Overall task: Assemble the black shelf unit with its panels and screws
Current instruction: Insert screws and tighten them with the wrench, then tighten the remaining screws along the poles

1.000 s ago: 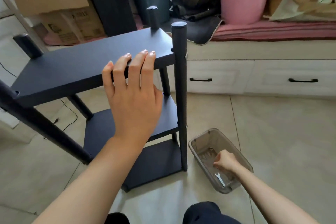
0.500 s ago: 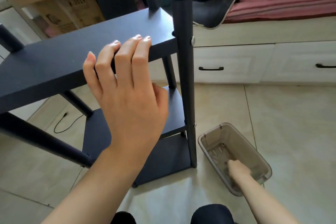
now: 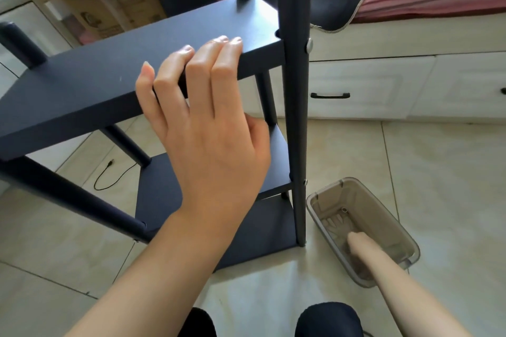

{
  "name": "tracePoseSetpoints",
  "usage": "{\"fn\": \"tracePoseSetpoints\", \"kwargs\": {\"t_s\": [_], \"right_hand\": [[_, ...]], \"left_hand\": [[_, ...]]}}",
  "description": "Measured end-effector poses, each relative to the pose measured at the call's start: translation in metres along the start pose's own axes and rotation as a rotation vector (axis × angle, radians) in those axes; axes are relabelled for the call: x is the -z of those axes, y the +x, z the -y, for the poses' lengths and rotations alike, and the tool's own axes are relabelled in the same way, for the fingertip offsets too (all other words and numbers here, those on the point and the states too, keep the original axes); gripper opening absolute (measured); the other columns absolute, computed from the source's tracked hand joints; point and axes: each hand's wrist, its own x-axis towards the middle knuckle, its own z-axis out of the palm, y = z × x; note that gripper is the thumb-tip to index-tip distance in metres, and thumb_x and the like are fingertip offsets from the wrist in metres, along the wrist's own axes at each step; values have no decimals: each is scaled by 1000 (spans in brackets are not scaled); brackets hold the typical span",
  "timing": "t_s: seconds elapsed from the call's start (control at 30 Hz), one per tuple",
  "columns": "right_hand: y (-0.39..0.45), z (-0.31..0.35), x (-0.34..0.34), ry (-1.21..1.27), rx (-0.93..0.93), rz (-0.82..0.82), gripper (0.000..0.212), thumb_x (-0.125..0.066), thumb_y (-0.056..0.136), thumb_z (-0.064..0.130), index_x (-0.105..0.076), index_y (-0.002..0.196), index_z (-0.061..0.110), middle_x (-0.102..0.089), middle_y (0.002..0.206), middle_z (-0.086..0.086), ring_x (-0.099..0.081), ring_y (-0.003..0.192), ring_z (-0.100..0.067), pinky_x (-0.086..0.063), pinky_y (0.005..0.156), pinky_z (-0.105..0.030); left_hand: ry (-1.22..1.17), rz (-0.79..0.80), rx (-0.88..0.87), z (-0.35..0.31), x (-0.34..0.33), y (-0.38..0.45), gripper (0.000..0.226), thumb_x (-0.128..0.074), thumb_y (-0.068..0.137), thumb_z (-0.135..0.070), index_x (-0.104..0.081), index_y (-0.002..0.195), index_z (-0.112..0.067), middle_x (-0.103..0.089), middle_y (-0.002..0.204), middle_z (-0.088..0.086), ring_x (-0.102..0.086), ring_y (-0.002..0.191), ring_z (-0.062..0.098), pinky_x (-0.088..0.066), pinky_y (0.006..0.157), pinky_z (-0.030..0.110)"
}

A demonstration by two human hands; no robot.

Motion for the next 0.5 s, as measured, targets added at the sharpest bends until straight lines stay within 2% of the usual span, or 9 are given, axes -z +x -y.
{"fn": "tracePoseSetpoints", "kwargs": {"t_s": [0.07, 0.13, 0.17, 0.2, 0.27, 0.33, 0.4, 0.5], "right_hand": [[-1, 1, 4, 19, 20, 0, 29, -36, 96, -1, -53, 119, 5, -58, 125, -12, -58, 110, -25, -48, 93, -32], [0, 0, 6, -71, 73, -20, 17, -35, 98, 5, -50, 94, 10, -57, 104, -9, -53, 100, -24, -45, 90, -34], [-1, 1, 10, -96, 81, -31, 21, -34, 100, 8, -45, 83, 13, -52, 92, -6, -49, 96, -24, -44, 90, -34], [-4, 3, 15, -85, 66, -45, 21, -34, 100, 8, -41, 81, 14, -49, 88, -5, -47, 94, -24, -44, 88, -35], [-12, 12, 27, -17, 47, -41, 9, -37, 97, 2, -39, 94, 11, -53, 101, -10, -52, 93, -26, -45, 80, -34], [-23, 22, 41, -43, 89, -18, 13, -42, 95, 2, -40, 105, 9, -57, 115, -15, -58, 100, -29, -45, 75, -32], [-36, 29, 53, -64, 139, -49, 17, -45, 94, 3, -42, 110, 8, -57, 109, -14, -59, 99, -31, -44, 73, -34], [-62, 40, 70, -42, 205, -104, 11, -46, 95, 5, -40, 102, 11, -54, 96, -10, -59, 89, -29, -43, 68, -35]], "left_hand": [[-11, 8, 1, 0, 1, 0, 64, -63, 68, 2, -59, 132, -5, -60, 135, 9, -52, 127, 37, -23, 117, 54], [-23, 32, 1, 2, 2, 1, 66, -61, 69, 1, -58, 134, -5, -59, 137, 9, -51, 129, 36, -21, 118, 54], [-30, 49, 1, 3, 3, 1, 66, -61, 69, 0, -57, 135, -5, -58, 138, 9, -50, 130, 36, -20, 119, 53], [-37, 65, 0, 3, 4, 1, 67, -61, 70, 0, -56, 136, -5, -57, 139, 9, -49, 131, 36, -19, 119, 52], [-48, 101, -18, 6, 7, 1, 68, -61, 72, -3, -54, 139, -6, -55, 142, 9, -47, 134, 35, -17, 120, 51], [-72, 136, -49, 10, 11, 0, 68, -60, 74, -3, -51, 142, -5, -53, 144, 11, -45, 137, 35, -17, 120, 50], [-113, 163, -74, 15, 16, -1, 68, -59, 77, -4, -48, 145, -4, -50, 147, 12, -41, 141, 34, -16, 122, 49], [-219, 217, -114, 24, 27, -5, 66, -54, 81, -3, -43, 146, -1, -48, 150, 13, -34, 147, 32, -17, 124, 51]]}}
